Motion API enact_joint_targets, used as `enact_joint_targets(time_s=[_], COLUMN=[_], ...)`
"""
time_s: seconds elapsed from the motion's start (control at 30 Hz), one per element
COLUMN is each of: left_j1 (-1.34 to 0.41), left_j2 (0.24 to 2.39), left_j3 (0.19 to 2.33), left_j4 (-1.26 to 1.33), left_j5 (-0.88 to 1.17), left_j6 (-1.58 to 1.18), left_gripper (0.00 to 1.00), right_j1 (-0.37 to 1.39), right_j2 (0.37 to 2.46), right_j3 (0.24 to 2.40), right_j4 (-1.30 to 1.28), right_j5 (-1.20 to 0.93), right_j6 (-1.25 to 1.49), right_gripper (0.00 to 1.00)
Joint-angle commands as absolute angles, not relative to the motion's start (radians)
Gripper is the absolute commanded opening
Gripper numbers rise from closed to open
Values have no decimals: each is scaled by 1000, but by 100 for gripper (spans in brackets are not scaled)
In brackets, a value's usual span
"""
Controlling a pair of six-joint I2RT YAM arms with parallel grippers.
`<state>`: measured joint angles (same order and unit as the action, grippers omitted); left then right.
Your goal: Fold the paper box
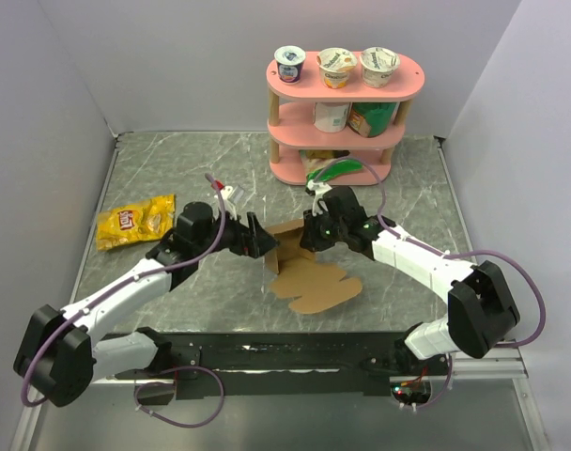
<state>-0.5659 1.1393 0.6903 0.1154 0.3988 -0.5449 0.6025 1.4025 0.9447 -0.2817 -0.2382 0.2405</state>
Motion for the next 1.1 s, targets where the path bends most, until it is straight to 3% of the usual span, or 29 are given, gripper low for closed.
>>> enact_joint_targets(time_s=[0.0,0.13,0.53,0.73,0.8,1.07], left_j1=[-560,-560,-564,-581,-587,-626], left_j2=[1081,1124,1157,1143,1150,1144], left_j3=[641,652,563,552,558,568], left_j4=[251,170,382,408,385,367], left_j5=[482,451,520,494,474,411], left_j6=[-621,-592,-696,-684,-666,-637], left_gripper=[96,96,99,93,87,77], right_j1=[603,601,604,615,627,663], right_j2=[1370,1362,1367,1355,1345,1367], right_j3=[1002,1005,994,974,963,953], right_j4=[-281,-270,-215,-183,-161,-144], right_j5=[-268,-294,-347,-270,-244,-103], right_j6=[222,236,275,305,316,376], right_gripper=[23,23,24,32,33,31])
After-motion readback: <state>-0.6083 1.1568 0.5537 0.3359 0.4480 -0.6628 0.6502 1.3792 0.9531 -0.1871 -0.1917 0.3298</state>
